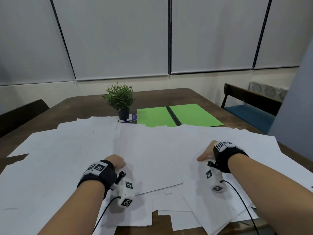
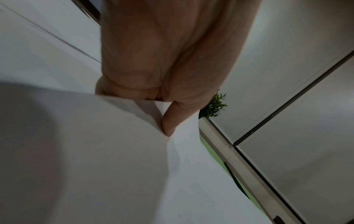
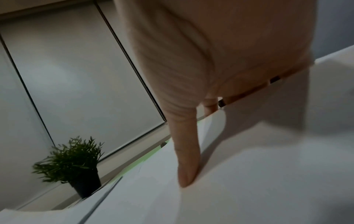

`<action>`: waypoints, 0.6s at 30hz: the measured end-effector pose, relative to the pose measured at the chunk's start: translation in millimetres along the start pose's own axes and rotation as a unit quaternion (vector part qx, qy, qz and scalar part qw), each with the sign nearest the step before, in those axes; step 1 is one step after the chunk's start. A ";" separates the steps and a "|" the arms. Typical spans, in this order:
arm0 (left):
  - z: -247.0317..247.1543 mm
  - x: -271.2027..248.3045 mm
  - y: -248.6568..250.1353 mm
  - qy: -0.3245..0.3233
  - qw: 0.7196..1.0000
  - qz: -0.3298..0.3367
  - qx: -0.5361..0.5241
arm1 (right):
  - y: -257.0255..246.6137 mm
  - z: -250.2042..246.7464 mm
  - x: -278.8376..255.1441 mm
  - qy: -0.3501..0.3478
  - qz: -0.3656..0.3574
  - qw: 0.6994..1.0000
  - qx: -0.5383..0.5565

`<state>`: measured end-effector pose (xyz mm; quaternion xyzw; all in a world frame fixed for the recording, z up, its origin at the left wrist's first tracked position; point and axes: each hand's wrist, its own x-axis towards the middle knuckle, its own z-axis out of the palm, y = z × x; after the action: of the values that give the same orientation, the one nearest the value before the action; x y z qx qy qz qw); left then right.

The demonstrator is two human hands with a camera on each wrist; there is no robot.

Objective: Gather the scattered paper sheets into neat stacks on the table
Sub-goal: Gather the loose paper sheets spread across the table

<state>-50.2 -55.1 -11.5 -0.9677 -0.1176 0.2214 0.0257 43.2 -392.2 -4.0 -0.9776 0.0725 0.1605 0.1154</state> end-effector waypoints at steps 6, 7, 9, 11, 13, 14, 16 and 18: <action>2.8 2.4 -4.9 0.009 0.997 -0.027 -0.078 | -3.4 -19.8 5.8 0.077 -0.011 0.997 0.029; 2.7 3.2 -3.2 0.001 0.996 -0.034 -0.083 | -5.9 -27.5 1.4 0.100 -0.023 0.994 0.040; 2.7 1.4 3.9 -0.001 0.994 -0.034 -0.102 | -11.9 -47.0 -0.8 0.149 -0.051 0.984 0.083; 2.8 -0.1 9.5 0.015 0.992 -0.052 -0.113 | -20.2 -70.8 -5.3 0.200 -0.088 0.966 0.139; 2.8 -0.1 13.5 0.023 0.989 -0.048 -0.135 | -30.9 -96.4 -10.3 0.239 -0.129 0.947 0.169; 2.5 3.8 14.2 0.021 0.988 -0.046 -0.149 | -37.4 -109.3 -14.4 0.257 -0.152 0.937 0.182; 2.2 8.4 13.8 0.021 0.979 -0.057 -0.195 | -51.7 -132.8 -25.2 0.304 -0.199 0.907 0.213; 0.2 11.0 13.6 0.019 0.973 -0.072 -0.219 | -64.9 -149.2 -37.3 0.337 -0.243 0.874 0.252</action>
<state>-37.7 -65.7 -17.7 -0.9428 -0.2320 0.1695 -0.1689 64.1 -362.9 159.0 -0.8973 -0.0947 -0.2350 0.3615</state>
